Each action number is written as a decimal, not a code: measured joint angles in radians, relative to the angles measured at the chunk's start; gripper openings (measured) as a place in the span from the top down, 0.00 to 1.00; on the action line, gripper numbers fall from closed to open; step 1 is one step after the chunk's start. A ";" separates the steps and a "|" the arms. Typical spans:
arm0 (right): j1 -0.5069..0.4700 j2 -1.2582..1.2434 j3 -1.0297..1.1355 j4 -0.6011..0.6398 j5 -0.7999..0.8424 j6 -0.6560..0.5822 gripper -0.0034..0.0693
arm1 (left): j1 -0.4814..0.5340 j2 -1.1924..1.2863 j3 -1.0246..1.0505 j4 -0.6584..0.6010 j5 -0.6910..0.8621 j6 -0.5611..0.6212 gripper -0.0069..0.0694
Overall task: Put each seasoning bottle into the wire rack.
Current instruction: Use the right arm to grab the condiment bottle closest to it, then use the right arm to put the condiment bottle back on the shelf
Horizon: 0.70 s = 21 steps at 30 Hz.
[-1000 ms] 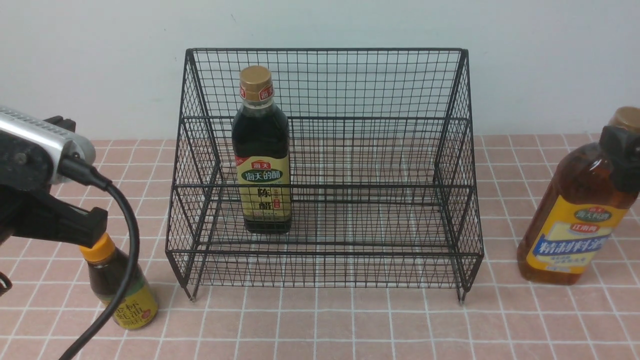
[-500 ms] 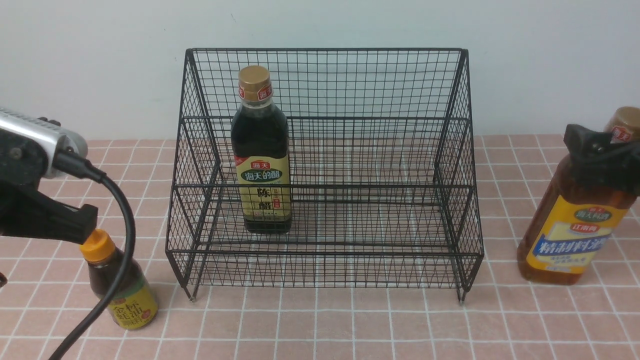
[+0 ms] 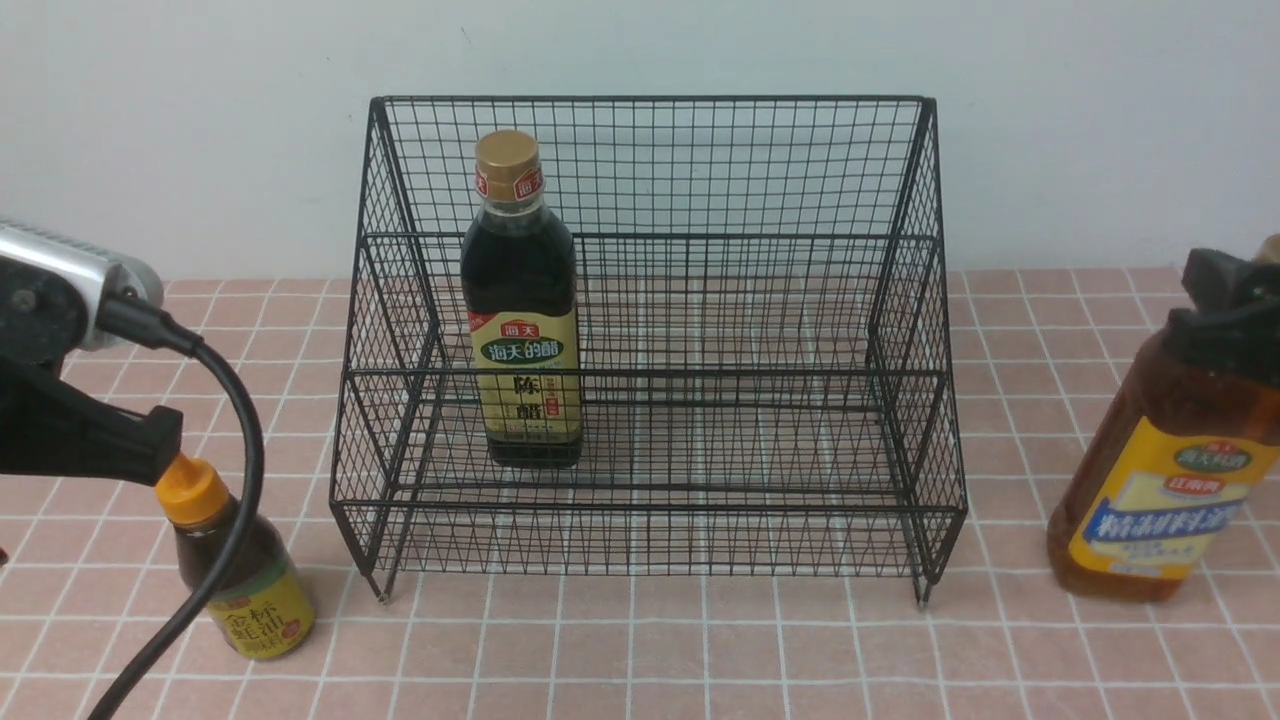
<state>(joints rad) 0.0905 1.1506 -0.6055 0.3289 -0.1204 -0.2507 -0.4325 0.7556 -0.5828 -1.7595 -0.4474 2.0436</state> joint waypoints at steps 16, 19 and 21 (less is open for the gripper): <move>0.113 -0.066 -0.579 -0.064 0.475 0.001 0.52 | 0.000 0.000 0.000 0.000 0.000 0.000 0.92; 0.160 -0.033 -0.649 -0.058 0.478 0.005 0.52 | 0.000 0.000 0.000 0.000 0.000 0.000 0.92; 0.194 -0.001 -0.698 -0.049 0.477 0.015 0.52 | 0.000 0.000 0.000 0.000 0.000 0.000 0.92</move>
<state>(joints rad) 0.2847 1.1499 -1.3032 0.2804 0.3562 -0.2357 -0.4325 0.7556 -0.5828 -1.7595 -0.4474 2.0436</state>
